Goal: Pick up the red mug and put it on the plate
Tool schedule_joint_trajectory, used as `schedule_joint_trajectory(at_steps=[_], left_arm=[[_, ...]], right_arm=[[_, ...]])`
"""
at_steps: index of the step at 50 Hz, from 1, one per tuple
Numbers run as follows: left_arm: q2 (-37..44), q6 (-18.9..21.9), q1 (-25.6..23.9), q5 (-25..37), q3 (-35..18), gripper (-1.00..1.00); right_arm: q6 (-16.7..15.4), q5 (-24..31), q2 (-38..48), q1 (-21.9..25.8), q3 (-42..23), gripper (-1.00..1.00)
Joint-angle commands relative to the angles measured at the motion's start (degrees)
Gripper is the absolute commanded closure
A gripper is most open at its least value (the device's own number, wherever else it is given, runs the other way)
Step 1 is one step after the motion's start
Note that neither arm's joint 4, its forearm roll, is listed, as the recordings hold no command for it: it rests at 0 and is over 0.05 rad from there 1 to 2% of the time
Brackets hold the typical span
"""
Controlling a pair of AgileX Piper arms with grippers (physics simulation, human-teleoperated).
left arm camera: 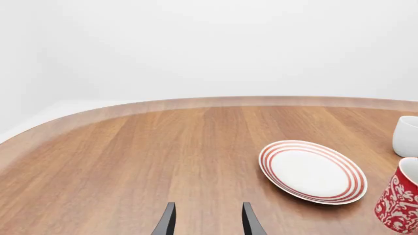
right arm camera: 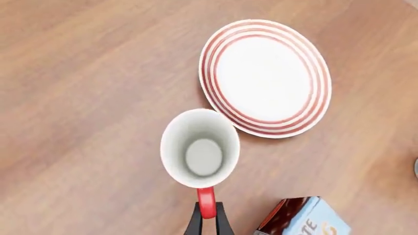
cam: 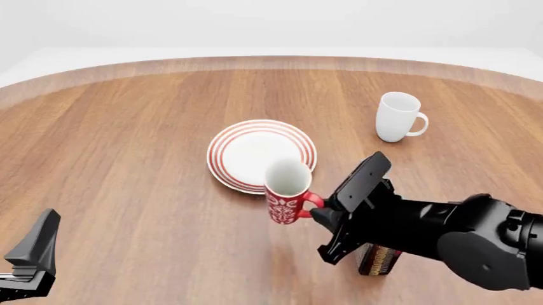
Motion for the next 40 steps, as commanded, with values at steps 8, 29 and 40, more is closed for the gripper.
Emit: schedule_joint_trajectory(at_steps=[8, 29, 40], left_arm=[[0.00, 0.00, 0.00, 0.00, 0.00, -1.00], [0.00, 0.00, 0.00, 0.00, 0.00, -1.00], [0.00, 0.00, 0.00, 0.00, 0.00, -1.00]], right_arm=[[-1.95, 1.12, -1.02, -2.17, -4.55, 1.00], [-4.31, 0.49, 2.47, -6.46, -9.68, 1.00], [-2.97, 0.33, 5.04, -9.17, -12.96, 1.00]])
